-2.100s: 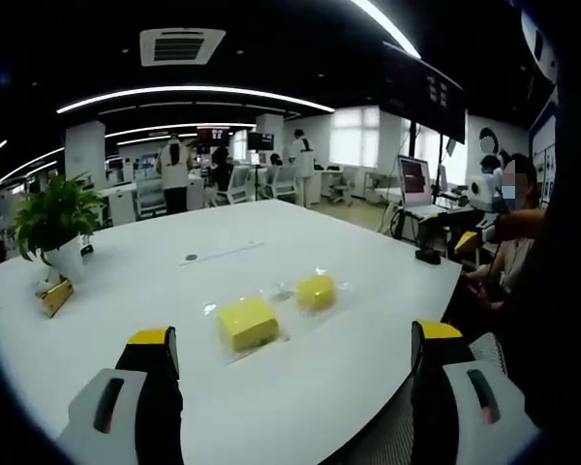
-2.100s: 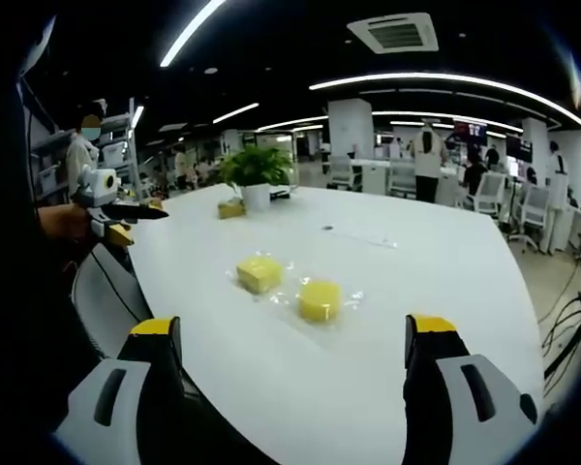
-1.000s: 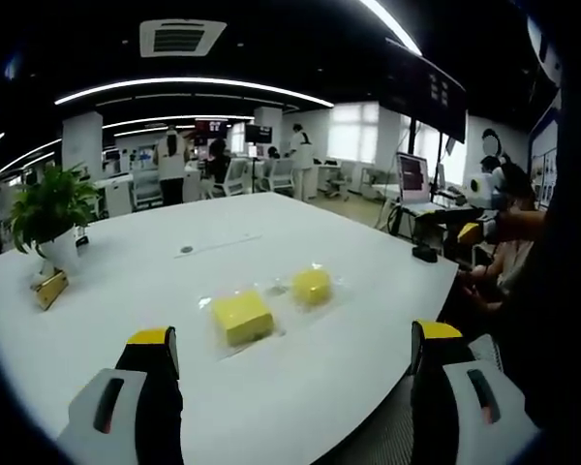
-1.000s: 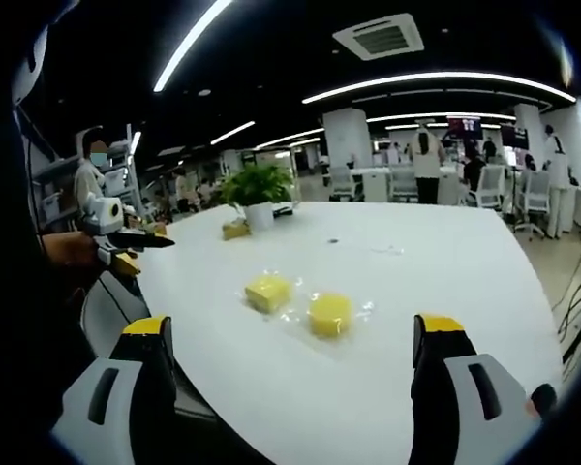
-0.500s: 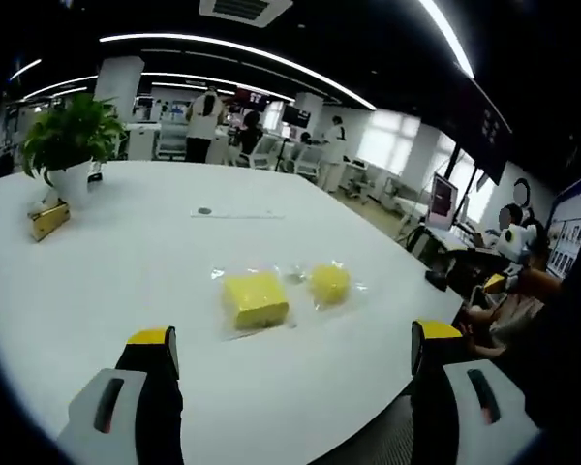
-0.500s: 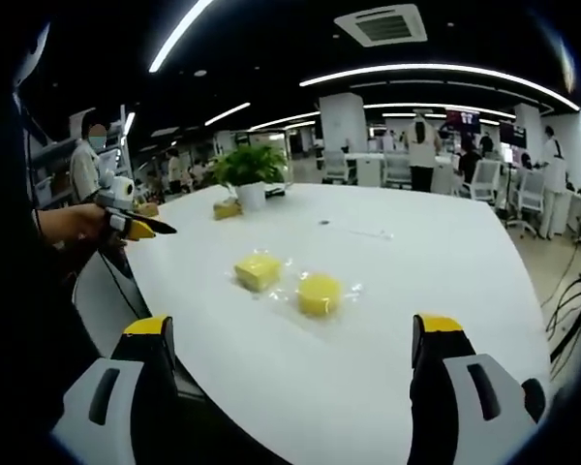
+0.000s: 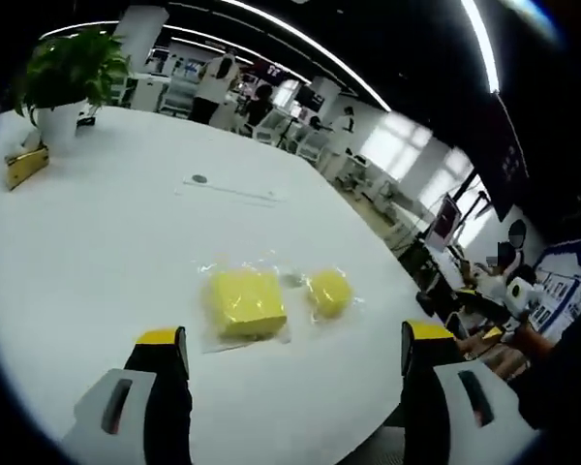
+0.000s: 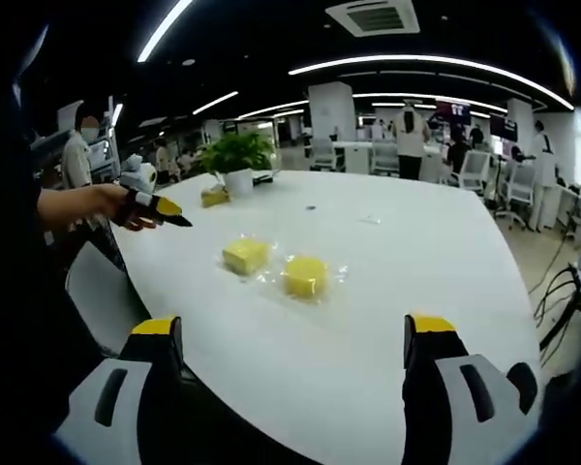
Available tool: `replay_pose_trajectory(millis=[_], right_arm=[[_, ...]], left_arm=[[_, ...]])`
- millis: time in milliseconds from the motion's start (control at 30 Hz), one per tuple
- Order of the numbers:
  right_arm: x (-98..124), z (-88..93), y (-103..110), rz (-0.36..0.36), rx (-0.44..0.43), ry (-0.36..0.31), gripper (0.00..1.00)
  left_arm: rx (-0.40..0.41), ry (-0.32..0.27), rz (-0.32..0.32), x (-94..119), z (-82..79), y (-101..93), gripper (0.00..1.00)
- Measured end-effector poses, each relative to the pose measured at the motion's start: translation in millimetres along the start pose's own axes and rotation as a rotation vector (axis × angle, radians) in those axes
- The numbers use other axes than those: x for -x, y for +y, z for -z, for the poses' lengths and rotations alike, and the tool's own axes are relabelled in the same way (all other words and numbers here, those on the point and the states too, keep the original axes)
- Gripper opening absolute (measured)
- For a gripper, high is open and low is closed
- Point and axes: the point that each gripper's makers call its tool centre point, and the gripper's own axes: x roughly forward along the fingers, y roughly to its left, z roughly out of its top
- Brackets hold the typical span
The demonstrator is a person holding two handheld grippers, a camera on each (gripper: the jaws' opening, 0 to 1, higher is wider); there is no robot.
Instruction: Compare the silicone blocks by pressing each to a similar depth, holding the contact briefly, and releasing to observe deformation and rebound differences across the visible hardness samples.
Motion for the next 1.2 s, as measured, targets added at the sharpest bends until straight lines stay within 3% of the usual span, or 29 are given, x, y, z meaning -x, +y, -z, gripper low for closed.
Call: replay_pose_trajectory(millis=[100,300,467,567,1000,1133,1200], right_arm=[[3,4.6,-4,0.018,-0.002,0.016,0.86],[7,9.2,-8,0.034,-0.007,0.036,0.84],[5,10.5,-6,0.033,-0.015,0.044,0.83],[3,12.5,-3,0.03,-0.002,0.058,0.82],[6,18.5,-3,0.039,0.01,0.096,0.78],[5,16.3,-3,0.036,0.007,0.094,0.77],[3,17.1,-1,0.031,0.005,0.103,0.76]], left_arm=[[0.03,0.016,-0.019,-12,3.1,12.1,0.85],[0.009,0.055,-0.043,-33,4.4,28.6,0.83],[0.079,0.05,-0.052,-50,-5.1,41.9,0.77],[0.076,0.047,-0.056,-60,-11.0,48.5,0.76],[0.166,0.075,-0.083,-84,-9.5,69.4,0.69],[0.217,0.044,-0.114,-92,-13.5,81.1,0.63],[0.227,0.019,-0.092,-99,-17.4,79.9,0.59]])
